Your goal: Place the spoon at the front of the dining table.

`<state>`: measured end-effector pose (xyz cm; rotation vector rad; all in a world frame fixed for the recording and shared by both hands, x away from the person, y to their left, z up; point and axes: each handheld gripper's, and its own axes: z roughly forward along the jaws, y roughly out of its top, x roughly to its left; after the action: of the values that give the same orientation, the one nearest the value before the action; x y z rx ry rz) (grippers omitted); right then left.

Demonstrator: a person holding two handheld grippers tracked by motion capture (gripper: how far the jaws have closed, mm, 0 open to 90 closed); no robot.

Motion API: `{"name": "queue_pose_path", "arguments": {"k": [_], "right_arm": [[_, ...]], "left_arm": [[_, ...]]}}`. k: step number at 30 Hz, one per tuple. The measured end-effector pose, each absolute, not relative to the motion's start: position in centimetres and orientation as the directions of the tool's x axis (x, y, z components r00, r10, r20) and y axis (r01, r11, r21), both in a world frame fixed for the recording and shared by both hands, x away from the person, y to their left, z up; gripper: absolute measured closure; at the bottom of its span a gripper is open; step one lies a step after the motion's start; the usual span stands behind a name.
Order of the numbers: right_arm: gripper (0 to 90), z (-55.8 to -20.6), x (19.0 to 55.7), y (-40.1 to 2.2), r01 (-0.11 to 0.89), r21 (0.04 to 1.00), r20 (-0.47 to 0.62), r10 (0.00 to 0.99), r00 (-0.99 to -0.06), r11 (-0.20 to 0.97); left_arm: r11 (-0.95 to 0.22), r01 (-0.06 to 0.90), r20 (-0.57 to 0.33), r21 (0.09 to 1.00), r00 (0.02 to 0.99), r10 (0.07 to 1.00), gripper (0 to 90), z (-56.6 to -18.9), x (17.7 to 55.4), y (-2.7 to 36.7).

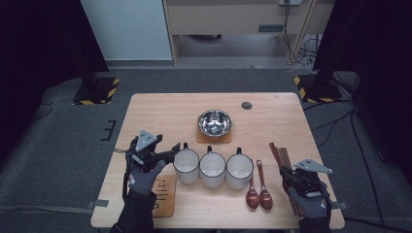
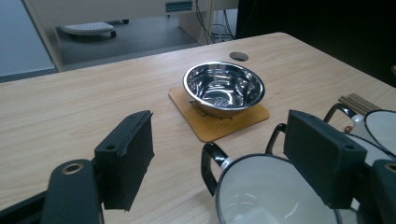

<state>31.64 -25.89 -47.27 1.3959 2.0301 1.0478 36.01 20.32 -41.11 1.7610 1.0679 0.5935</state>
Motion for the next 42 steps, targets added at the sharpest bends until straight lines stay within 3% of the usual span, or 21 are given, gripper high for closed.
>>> {"name": "queue_pose_path", "arguments": {"k": [42], "right_arm": [[81.0, -46.1, 31.5, -26.1, 0.540, 0.824, 0.062, 0.920, -0.388, 0.172]], "left_arm": [[-0.251, 0.357, -0.048, 0.900, 0.653, 0.756, 23.0, -39.3, 37.6, 11.5]]}}
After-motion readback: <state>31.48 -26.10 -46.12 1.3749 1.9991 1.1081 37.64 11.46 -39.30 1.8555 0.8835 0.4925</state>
